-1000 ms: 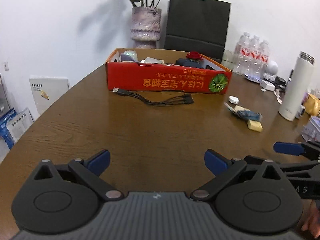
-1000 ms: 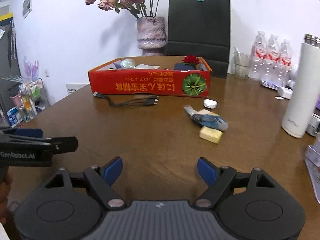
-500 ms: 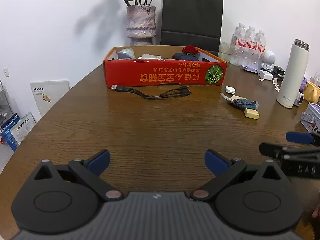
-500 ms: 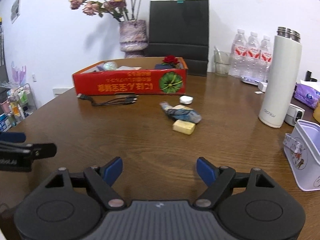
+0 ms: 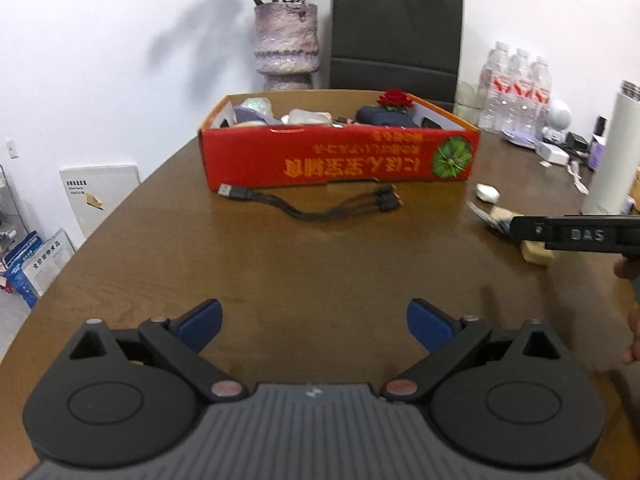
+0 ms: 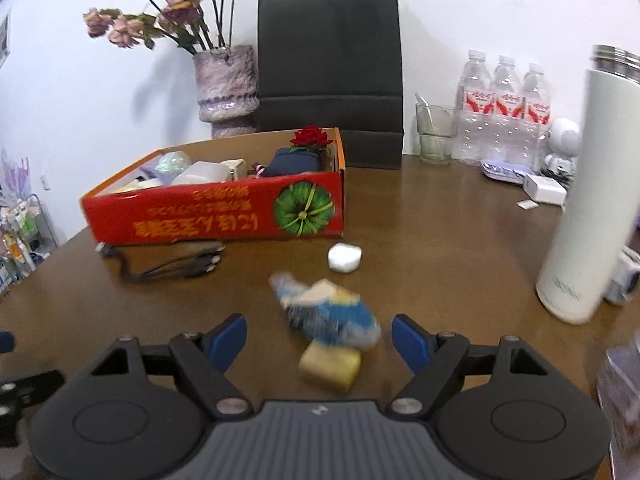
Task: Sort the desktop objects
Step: 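Grasp the black USB cable with the left tool while the right tool grasps the blue snack packet, then drop the cable with the left tool while the right tool drops the snack packet into box, then grasp the yellow sponge block with the right tool while the left tool approaches the earbud case, then grasp the white earbud case with the left tool while the right tool carries the sponge block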
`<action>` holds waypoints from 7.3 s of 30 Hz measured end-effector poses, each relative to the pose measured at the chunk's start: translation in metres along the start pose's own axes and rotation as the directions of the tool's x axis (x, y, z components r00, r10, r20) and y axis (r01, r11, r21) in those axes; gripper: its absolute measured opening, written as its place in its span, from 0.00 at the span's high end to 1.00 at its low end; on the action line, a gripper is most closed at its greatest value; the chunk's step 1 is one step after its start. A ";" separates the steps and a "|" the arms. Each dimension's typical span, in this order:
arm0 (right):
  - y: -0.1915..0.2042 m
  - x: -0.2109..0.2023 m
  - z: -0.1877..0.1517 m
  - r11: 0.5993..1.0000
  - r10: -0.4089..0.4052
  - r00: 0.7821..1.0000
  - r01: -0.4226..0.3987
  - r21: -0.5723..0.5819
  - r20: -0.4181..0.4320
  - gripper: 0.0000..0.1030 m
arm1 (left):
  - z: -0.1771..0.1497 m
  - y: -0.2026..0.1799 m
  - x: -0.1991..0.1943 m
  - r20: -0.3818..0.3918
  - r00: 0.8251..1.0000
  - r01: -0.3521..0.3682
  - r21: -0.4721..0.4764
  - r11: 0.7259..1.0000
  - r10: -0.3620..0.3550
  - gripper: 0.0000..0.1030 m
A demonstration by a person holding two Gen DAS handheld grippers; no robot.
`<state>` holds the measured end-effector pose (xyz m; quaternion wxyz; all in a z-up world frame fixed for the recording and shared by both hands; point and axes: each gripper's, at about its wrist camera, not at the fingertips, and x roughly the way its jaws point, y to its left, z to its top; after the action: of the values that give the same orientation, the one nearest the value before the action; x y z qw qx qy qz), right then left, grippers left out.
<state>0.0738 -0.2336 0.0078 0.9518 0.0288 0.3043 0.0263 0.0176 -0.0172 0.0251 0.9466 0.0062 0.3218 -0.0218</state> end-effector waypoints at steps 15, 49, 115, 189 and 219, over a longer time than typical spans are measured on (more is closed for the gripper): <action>0.000 0.019 0.006 0.985 0.169 0.985 -0.170 0.021 0.036 0.80 | 0.093 0.043 0.105 -0.042 0.994 -0.112 -0.257 0.960 0.105 0.18; 0.026 -0.077 0.041 0.976 0.218 0.915 -0.206 -0.073 0.340 0.83 | 0.114 0.042 -0.067 0.326 0.945 0.089 -0.196 0.977 -0.020 0.92; -0.023 -0.010 0.060 0.998 0.028 0.999 -0.025 0.057 -0.045 0.45 | 0.084 0.041 -0.003 0.140 0.990 0.034 -0.190 0.981 -0.007 0.00; -0.085 -0.030 0.001 0.980 -0.014 0.990 -0.014 0.200 0.138 0.71 | 0.096 -0.181 0.159 -0.088 0.967 0.251 0.182 0.951 -0.239 0.73; 0.056 -0.142 -0.021 0.992 0.122 0.968 -0.124 -0.007 0.221 0.71 | 0.005 -0.018 -0.104 0.255 0.967 0.028 -0.106 0.994 0.000 0.74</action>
<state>-0.0551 -0.1866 0.0769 0.9761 0.0537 0.1943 0.0808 -0.0624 -0.0311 0.0919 0.9788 -0.0504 0.1981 -0.0116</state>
